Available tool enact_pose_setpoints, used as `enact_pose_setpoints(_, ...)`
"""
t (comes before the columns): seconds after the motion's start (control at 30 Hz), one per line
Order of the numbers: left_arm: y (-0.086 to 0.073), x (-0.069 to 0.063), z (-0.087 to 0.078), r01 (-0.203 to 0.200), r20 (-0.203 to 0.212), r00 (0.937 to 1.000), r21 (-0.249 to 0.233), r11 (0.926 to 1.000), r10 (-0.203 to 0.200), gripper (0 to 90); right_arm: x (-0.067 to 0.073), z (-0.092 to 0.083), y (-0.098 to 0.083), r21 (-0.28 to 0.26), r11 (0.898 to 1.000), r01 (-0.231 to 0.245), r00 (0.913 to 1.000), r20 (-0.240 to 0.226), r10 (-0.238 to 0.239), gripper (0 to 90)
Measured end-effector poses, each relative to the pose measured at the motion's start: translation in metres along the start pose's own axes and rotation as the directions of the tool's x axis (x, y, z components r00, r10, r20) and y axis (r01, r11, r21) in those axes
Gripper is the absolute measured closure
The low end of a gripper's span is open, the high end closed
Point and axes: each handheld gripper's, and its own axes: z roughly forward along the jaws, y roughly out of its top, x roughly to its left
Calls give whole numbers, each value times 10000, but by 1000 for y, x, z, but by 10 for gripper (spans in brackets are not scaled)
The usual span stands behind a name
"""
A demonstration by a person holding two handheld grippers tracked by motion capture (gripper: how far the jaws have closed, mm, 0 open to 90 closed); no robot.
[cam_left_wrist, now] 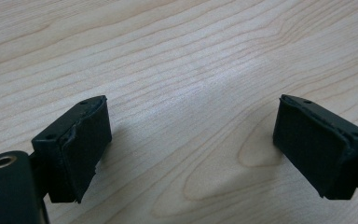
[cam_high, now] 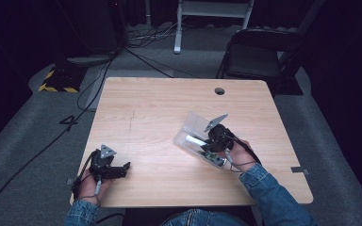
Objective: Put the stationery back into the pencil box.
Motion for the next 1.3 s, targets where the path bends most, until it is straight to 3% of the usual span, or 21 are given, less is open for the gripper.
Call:
enact_pose_setpoints(0.47, 0, 0, 0, 9, -1, 10000, -9, 10000, -9, 117, -5, 10, 0, 200, 9996, -211, 9995, -228, 216, 710)
enact_pose_setpoints(1.3, 0, 0, 0, 0, 0, 10000, 2, 10000, 0, 117, -11, 16, -3, 223, 9988, -427, 9988, -223, 432, 701)
